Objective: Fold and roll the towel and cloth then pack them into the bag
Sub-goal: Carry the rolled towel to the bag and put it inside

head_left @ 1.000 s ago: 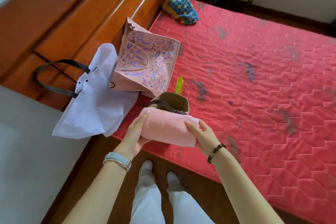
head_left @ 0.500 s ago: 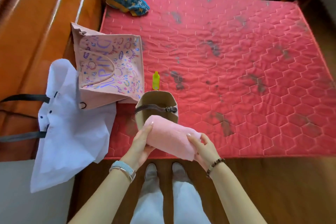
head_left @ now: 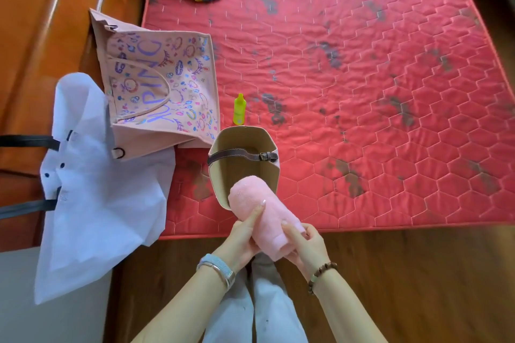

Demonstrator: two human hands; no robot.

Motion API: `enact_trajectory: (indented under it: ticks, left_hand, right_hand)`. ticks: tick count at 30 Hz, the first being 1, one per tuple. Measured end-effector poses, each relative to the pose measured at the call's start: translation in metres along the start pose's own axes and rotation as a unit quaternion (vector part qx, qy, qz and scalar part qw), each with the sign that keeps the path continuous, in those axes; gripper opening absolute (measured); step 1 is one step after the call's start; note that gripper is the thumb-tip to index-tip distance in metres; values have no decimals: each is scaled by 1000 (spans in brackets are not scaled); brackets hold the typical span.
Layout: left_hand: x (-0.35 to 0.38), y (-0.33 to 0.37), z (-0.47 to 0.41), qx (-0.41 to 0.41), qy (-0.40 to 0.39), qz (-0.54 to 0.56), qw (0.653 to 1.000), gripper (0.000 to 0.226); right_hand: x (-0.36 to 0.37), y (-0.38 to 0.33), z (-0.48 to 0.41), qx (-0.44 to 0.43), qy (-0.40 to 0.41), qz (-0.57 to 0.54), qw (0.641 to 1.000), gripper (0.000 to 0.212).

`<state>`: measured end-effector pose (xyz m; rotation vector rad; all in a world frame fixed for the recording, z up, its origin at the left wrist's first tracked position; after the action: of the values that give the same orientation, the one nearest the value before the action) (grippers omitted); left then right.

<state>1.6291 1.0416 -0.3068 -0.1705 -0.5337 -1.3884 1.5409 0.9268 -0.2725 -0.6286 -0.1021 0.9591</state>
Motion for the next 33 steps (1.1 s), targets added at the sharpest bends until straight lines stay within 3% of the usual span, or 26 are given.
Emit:
enact_trajectory:
  ticks: [3,5,8,14,19,23,26,29,33]
  left_hand:
    - [-13,7,-12,31,61,-39,997,71]
    - [-20,14,-19,49,77,-61,994,83]
    - [-31,24,-25,65,105,-120,985,85]
    - [-20,29,-32,80,47,-180,979,76]
    - [-17,45,-42,102,32,-208,972,91]
    - [-23,53,-53,71,28,-218,973,69]
    - [-30,55,-60,55,65,-213,973,66]
    - [-34,62,-66,61,90,-178,978,60]
    - [-30,74,-76,78,70,-130,986,42]
  right_hand:
    - [7,3,-4,-5,-12,32,999,37]
    - [10,2,-9,-19,-20,74,997,43]
    - [13,-13,-17,-68,-23,162,984,36]
    - [47,-41,-43,-98,-88,189,973,38]
    - [60,-30,-78,-9,-122,129,984,61]
    - [72,-22,-95,26,-155,115,981,55]
    - [80,-20,-107,39,-173,118,977,44]
    - [83,-24,-118,38,-165,120,978,32]
    - [89,-34,-136,48,-162,99,981,31]
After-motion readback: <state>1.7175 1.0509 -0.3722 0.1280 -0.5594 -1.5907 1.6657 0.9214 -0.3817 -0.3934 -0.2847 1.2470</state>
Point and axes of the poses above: each hand's wrist, its own z-axis away from the middle knuckle, its own x-axis out of the palm, y = z × x, the point moved 9 cm from there along -z, towards the middle knuckle, and after that the axes turned 8 degrees about z, right-handed, at the moved point
